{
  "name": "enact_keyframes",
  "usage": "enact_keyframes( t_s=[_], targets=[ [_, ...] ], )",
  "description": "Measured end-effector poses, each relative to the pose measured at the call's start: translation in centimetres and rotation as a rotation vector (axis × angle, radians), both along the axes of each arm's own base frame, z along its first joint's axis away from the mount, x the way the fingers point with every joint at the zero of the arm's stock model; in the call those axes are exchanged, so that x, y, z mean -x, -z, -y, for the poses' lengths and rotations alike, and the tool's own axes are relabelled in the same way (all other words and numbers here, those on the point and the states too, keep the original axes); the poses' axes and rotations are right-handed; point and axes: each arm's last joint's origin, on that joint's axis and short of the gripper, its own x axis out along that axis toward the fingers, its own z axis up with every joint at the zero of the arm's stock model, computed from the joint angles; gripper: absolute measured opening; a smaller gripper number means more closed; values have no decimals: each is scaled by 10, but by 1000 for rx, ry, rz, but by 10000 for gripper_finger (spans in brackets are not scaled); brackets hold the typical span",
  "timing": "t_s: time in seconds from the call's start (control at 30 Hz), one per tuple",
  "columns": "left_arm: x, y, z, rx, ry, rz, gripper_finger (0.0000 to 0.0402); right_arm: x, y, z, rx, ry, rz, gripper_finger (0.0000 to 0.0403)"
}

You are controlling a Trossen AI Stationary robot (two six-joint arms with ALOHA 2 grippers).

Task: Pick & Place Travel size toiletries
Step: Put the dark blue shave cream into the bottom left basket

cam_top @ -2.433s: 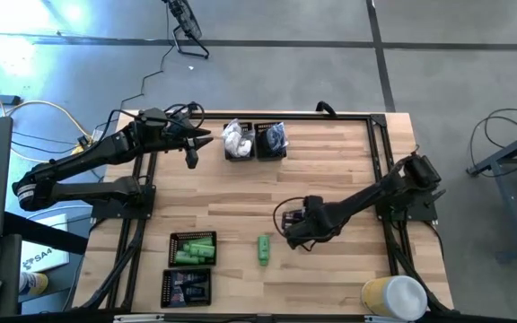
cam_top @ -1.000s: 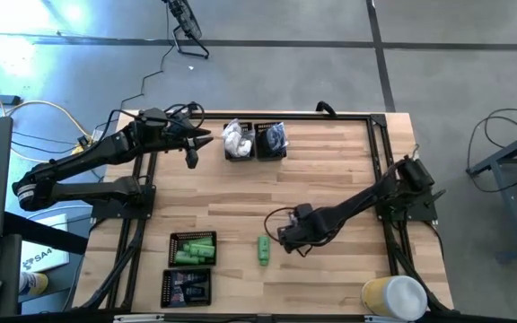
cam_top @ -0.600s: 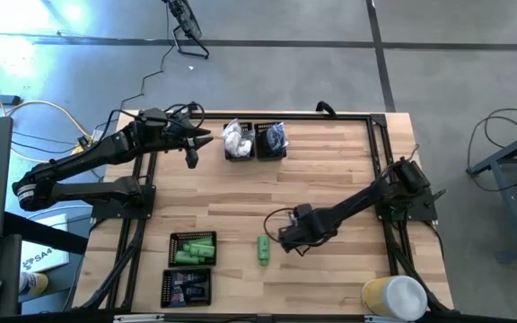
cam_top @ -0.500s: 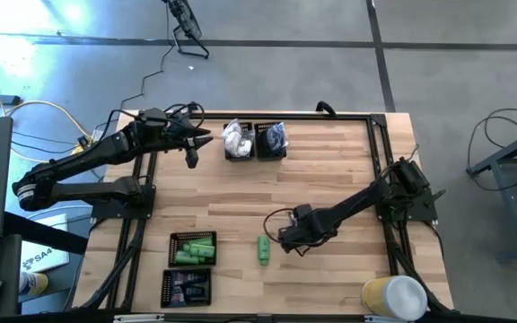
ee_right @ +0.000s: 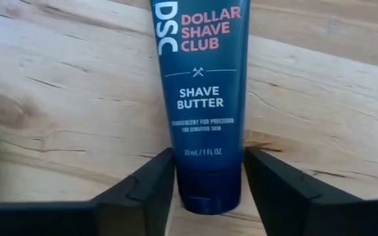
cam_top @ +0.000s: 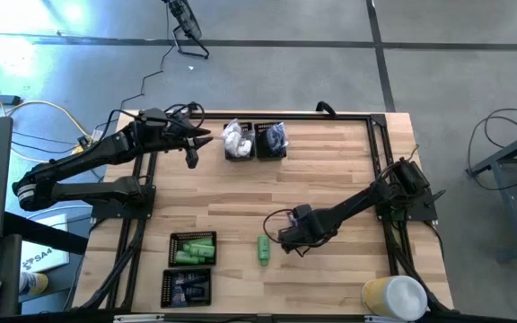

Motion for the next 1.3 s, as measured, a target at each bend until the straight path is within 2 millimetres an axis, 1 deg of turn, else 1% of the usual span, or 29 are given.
enact_keyframes(
  t_s=[0.2,0.33,0.43,0.57,0.67,0.77,1.0,1.1,1.2,1.3],
  targets=[
    [0,0,0,-1,-5,-1,108,-1,0,0,-1,-7,12,144],
    [0,0,-1,-7,-26,-4,108,-1,0,0,1,-25,12,130],
    [0,0,-1,-7,-26,-4,108,-1,0,-1,1,-26,12,134],
    [0,0,-1,-7,-26,-5,108,-1,0,0,1,-26,12,154],
    [0,0,-1,-7,-26,-5,108,-1,0,0,0,-26,13,161],
    [0,0,-1,-7,-26,-5,108,-2,0,-1,-1,-44,13,157],
    [0,0,-1,-7,-27,-6,108,-1,0,-1,3,-71,12,123],
    [0,0,-1,-7,-27,-7,108,-1,0,-1,7,-80,13,125],
    [0,0,-1,-7,-27,-7,108,-1,0,-1,9,-80,11,136],
    [0,0,-1,-7,-27,-7,108,-1,0,-1,24,-83,10,132]
  ],
)
